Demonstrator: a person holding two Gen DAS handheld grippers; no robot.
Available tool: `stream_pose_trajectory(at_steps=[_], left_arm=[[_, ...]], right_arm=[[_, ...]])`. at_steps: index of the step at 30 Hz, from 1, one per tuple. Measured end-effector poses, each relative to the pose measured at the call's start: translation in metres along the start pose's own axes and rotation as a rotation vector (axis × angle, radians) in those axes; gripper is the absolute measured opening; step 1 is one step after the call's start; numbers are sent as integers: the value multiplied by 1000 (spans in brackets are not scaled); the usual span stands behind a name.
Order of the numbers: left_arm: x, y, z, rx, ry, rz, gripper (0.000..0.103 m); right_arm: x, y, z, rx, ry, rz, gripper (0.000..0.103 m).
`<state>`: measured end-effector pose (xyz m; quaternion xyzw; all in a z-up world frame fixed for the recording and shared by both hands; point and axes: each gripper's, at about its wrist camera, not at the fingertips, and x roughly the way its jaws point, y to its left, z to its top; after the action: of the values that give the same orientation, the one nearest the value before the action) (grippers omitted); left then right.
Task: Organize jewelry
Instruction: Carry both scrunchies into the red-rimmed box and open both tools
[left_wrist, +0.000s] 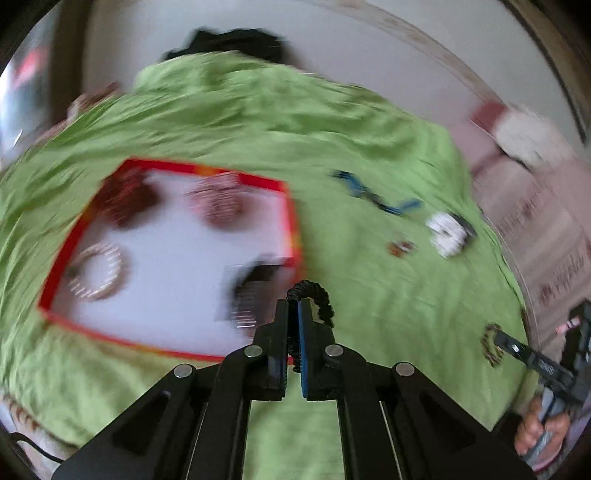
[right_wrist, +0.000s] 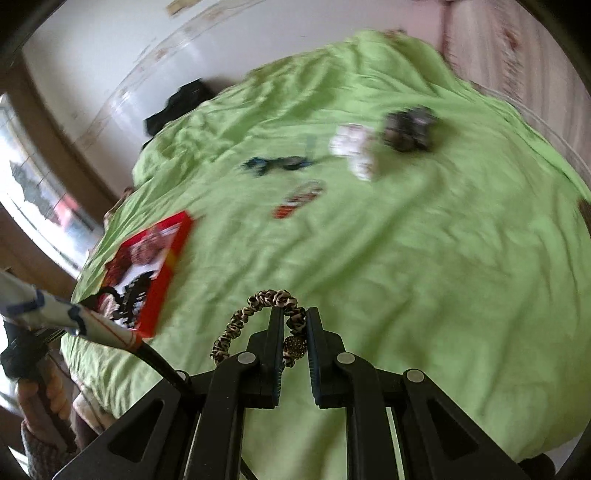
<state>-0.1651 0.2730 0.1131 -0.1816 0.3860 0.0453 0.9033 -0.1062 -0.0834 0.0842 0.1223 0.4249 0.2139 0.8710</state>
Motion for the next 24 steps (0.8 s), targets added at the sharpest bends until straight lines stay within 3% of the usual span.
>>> stream_pose_trajectory(at_steps=[5,12,17,24], left_arm=[[9,64,4,-120,-5,109,4],[17,107,0,-172,-34,221,4],[17,135,-5,-214,-47,212,5],[12,159,-10,-276,-94,98,5]], right_arm=[[18,71,8,-132,40,27,13],[68,175,11,-255,144,120,13],[114,239,0,-319,229,165,13],[166,298,-21,-418,292,148,13]])
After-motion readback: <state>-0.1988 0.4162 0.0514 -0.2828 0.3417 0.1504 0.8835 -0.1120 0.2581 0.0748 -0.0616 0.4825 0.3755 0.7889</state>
